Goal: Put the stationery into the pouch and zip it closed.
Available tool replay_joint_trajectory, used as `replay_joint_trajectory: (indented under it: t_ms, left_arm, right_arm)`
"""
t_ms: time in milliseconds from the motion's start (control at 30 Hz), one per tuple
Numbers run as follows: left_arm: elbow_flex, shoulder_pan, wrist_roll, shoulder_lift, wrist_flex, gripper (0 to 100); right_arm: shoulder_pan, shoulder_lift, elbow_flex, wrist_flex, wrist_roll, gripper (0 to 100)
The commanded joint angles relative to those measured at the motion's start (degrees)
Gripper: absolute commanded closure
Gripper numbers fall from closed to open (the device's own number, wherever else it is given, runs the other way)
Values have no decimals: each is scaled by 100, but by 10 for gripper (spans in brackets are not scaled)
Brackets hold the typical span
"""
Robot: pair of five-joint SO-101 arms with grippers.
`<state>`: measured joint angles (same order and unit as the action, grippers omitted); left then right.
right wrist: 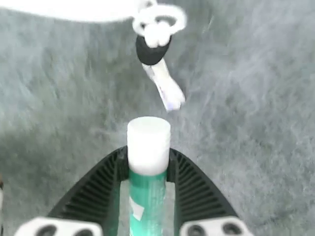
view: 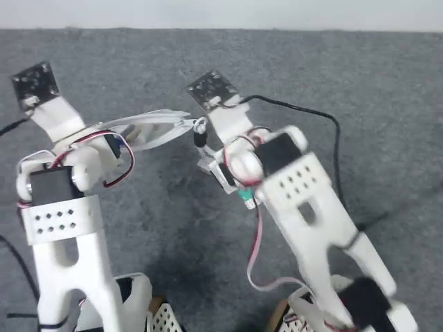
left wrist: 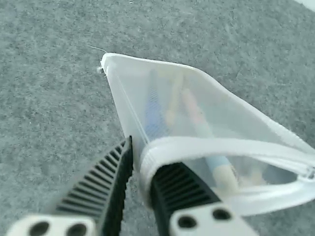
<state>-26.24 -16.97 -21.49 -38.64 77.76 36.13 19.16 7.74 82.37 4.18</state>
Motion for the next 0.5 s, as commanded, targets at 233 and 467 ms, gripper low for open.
replay_joint_trajectory:
  t_ms: [233, 467]
  left_arm:
    - [382, 44, 70, -123, -9, 991]
    - [382, 44, 62, -123, -9, 991]
  right_arm:
    - [-75, 1947, 1222, -1886, -879, 991]
    - [-66, 3011, 2462, -3310, -879, 990]
